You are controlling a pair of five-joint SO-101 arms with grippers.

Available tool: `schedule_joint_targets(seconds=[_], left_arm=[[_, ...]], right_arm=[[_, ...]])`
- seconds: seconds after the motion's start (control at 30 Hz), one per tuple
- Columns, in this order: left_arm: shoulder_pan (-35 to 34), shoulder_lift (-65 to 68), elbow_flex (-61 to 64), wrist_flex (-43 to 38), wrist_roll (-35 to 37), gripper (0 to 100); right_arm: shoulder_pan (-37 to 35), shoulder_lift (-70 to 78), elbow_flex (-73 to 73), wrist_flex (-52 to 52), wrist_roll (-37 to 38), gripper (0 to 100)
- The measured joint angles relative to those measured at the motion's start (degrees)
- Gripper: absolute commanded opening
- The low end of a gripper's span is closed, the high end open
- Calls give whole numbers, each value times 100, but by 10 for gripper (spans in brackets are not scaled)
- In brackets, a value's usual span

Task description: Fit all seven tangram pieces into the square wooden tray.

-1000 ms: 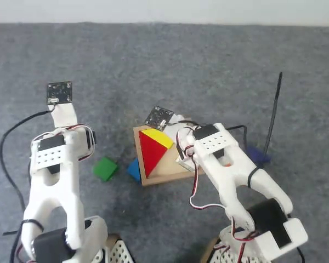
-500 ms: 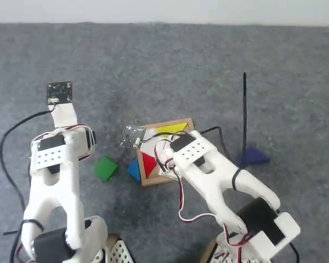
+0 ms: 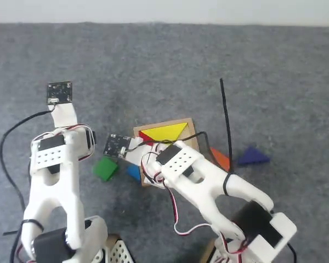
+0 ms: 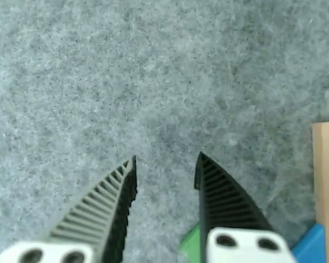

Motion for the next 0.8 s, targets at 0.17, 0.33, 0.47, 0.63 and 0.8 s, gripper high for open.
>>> schedule_joint_targets(seconds=[0.17,0.33,0.47,0.63,0.8], left_arm=[[0,0,0,0,0,173],[0,0,0,0,0,173],[0,0,0,0,0,173],[0,0,0,0,0,173],[0,0,0,0,0,173]], right_arm=[[158,-360,26,79,-580,13],[677,-1495,308,519,-765,13],[826,-2066,923,360,-765,13],[941,-2004,1547,-484,-765,12],[853,-1064,1582,-1143,-774,13]])
